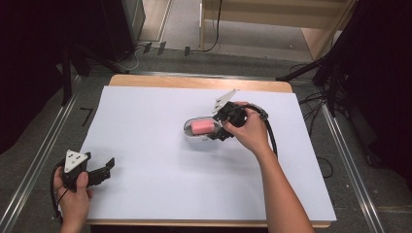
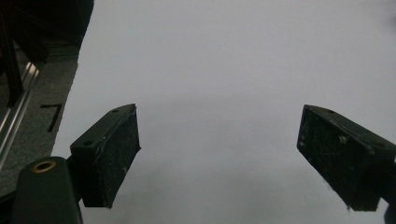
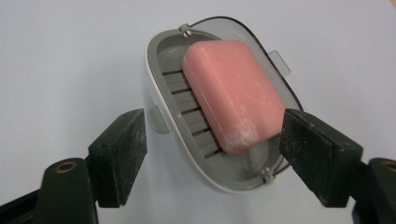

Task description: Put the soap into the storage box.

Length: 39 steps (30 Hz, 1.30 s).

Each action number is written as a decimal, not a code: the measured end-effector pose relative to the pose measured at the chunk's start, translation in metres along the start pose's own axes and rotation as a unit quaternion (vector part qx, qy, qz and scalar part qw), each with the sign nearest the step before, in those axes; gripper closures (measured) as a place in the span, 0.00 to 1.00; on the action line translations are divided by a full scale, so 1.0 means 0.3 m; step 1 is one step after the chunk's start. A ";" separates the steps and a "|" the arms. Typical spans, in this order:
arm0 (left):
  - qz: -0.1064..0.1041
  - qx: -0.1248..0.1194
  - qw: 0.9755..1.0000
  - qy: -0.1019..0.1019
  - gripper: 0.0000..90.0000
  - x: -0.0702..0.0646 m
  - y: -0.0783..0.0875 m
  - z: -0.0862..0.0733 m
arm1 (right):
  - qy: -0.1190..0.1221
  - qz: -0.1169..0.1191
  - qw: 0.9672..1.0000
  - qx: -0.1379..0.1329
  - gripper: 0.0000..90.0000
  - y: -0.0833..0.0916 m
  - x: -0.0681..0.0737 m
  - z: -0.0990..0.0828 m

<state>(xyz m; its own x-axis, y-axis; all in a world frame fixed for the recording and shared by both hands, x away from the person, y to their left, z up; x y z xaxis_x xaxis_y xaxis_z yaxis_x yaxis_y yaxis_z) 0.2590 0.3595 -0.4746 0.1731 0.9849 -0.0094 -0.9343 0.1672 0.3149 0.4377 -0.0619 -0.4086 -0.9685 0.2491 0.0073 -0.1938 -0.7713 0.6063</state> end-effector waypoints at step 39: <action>0.004 0.000 1.000 -0.006 0.15 -0.005 -0.001 -0.001 | -0.100 -0.132 0.984 -0.073 0.19 0.181 0.090 -0.286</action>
<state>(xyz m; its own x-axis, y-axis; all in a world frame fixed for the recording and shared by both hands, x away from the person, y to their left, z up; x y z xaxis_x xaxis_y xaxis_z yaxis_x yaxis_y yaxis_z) 0.2591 0.3580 -0.4749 0.1703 0.9854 0.0043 -0.9356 0.1603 0.3147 0.3876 -0.1474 -0.4436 -0.8345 0.5502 0.0303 -0.4683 -0.7370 0.4874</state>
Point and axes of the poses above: each handheld gripper's, and its own axes: y roughly backward along the jaws, z roughly out of its top, x roughly to its left, the point moved 2 cm from there along -y, roughly forward along the jaws, and after that the axes turned 15 degrees about -x, right-handed, at the moved point
